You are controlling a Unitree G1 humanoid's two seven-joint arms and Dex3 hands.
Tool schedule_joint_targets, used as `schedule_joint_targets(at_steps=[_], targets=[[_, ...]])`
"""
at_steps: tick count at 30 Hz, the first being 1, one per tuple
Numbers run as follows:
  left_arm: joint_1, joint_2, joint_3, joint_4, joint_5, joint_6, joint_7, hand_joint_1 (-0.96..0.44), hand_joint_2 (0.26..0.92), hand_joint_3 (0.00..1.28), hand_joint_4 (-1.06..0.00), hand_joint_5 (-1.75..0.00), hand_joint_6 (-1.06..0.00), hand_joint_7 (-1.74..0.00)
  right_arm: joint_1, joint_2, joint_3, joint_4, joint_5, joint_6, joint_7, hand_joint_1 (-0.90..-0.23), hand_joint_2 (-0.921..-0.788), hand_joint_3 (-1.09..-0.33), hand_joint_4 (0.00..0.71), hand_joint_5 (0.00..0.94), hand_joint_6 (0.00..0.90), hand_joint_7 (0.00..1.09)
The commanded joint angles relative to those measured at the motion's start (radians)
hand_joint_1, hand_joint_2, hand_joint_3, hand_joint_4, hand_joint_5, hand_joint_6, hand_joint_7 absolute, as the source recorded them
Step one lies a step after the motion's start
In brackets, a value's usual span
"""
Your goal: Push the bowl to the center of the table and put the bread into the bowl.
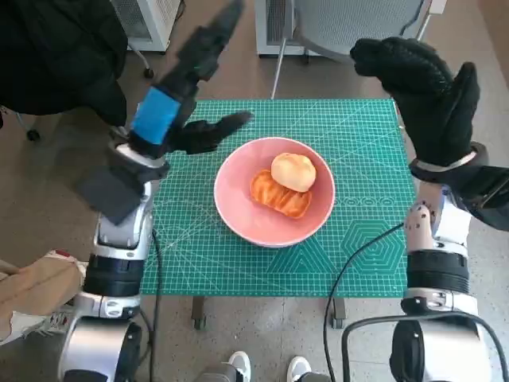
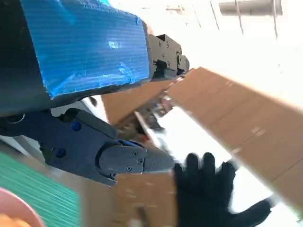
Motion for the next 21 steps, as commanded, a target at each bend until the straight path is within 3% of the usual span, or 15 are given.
schedule_joint_targets(at_steps=[1, 10, 21], targets=[[0.035, -0.008, 0.028, -0.047, -0.055, 0.042, -0.025, -0.64, 0.921, 0.49, -0.05, 0.0, -0.12, -0.06, 0.001, 0.006, 0.01, 0.006, -0.018, -0.011, -0.022, -0.718, -0.921, -0.873, 0.283, 0.0, 0.337, 0.0], [0.077, -0.02, 0.063, -0.096, -0.112, 0.103, -0.034, -0.64, 0.921, 0.49, -0.04, 0.0, -0.11, -0.06, 0.004, 0.005, 0.029, 0.003, -0.043, -0.036, -0.052, -0.709, -0.921, -0.88, 0.273, 0.0, 0.339, 0.0], [0.113, -0.027, 0.085, -0.153, -0.137, 0.131, -0.038, -0.67, 0.921, 0.51, -0.03, 0.0, -0.11, -0.06, 0.002, -0.008, 0.043, 0.002, -0.052, -0.041, -0.056, -0.709, -0.921, -0.882, 0.255, 0.0, 0.324, 0.0]])
